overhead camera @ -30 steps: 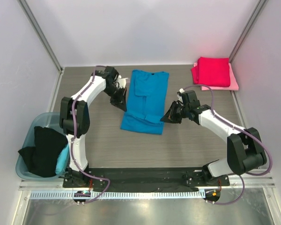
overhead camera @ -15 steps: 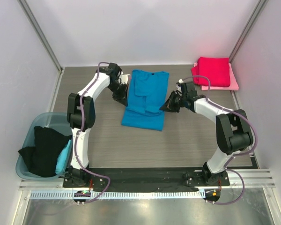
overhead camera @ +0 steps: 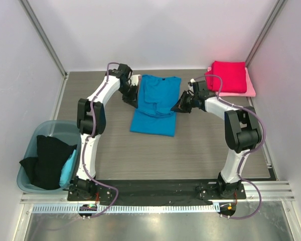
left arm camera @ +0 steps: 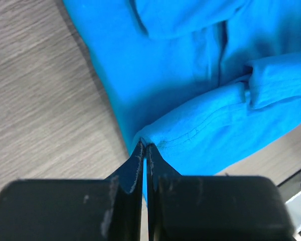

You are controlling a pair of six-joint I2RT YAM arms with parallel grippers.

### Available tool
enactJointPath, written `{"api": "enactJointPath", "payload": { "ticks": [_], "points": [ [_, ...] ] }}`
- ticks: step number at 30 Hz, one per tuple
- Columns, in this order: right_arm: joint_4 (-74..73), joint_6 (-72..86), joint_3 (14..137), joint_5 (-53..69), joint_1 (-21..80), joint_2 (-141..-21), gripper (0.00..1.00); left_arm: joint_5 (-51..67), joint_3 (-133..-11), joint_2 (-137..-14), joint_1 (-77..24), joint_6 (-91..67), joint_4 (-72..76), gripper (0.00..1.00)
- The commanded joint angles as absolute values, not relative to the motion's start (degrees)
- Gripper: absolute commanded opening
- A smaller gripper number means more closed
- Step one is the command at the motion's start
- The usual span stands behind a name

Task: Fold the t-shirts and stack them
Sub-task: Fold the tshirt

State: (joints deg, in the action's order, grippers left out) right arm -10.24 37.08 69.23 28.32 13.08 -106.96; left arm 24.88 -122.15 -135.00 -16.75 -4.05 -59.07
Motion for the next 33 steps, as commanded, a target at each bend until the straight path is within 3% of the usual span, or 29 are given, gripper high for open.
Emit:
{"api": "enactJointPath", "payload": {
  "ticks": [1,9,10,14,22,33],
  "points": [
    [-7.8,35.2,73.5,29.2,12.7,-109.2,0.01,23.6,-124.5,-136.2,-16.3,-4.5,-57.5,0.0],
    [-7.9,33.6,77.7,29.4,12.4,-113.9,0.02,22.5,-131.1,-140.1,-16.3,-3.9,-57.2,0.0],
    [-7.9,33.3,78.0,29.4,12.5,-114.2,0.05,22.2,-131.5,-140.4,-16.2,-3.8,-57.3,0.05],
    [-7.6,31.6,78.6,28.0,11.5,-112.2,0.57,19.4,-130.6,-138.4,-15.9,-4.9,-57.5,0.24],
    [-17.4,29.9,71.0,32.2,6.3,-99.6,0.62,14.8,-118.6,-124.2,-14.6,-3.8,-58.9,0.67],
    [-13.3,38.8,51.6,40.9,8.0,-94.0,0.63,32.7,-94.7,-119.2,-11.6,-10.8,-56.9,0.71]
  ]
}}
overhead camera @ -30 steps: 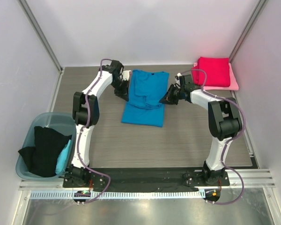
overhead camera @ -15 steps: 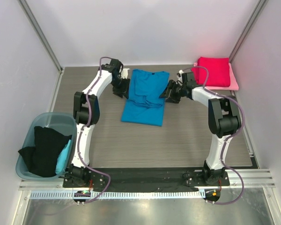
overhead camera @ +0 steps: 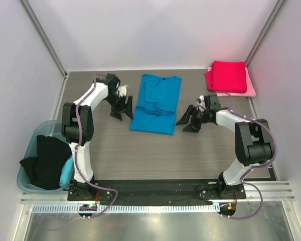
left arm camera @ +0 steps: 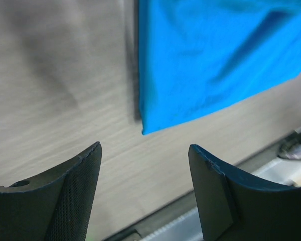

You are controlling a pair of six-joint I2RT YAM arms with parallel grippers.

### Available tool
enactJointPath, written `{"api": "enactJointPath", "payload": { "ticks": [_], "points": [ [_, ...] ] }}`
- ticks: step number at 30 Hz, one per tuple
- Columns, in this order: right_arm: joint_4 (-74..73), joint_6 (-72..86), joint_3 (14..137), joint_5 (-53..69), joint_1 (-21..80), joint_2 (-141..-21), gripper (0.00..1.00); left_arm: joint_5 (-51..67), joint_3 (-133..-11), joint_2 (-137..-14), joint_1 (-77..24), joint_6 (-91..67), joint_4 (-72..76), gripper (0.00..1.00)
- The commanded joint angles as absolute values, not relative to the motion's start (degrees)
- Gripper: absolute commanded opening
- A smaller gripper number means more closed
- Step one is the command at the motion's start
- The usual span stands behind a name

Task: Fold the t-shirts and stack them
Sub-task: Fold the tshirt

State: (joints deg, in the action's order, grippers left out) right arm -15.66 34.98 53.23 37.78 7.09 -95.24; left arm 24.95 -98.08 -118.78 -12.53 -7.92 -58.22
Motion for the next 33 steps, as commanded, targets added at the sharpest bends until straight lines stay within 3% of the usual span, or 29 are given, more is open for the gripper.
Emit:
{"api": "enactJointPath", "payload": {
  "ticks": [1,13,23,33],
  "points": [
    [-13.0,39.0,50.6,41.0,8.3,-94.0,0.63,34.0,-94.0,-119.5,-11.3,-11.0,-56.7,0.71],
    [-7.7,44.0,45.4,38.8,13.8,-96.1,0.62,38.5,-92.0,-124.6,-10.4,-13.8,-54.5,0.69],
    [-5.8,46.1,48.8,37.4,14.8,-102.0,0.59,39.6,-91.2,-127.2,-10.3,-14.6,-54.8,0.65],
    [-6.0,46.6,50.4,36.7,14.7,-105.6,0.5,40.4,-90.1,-128.5,-10.4,-15.5,-55.0,0.42]
  ]
}}
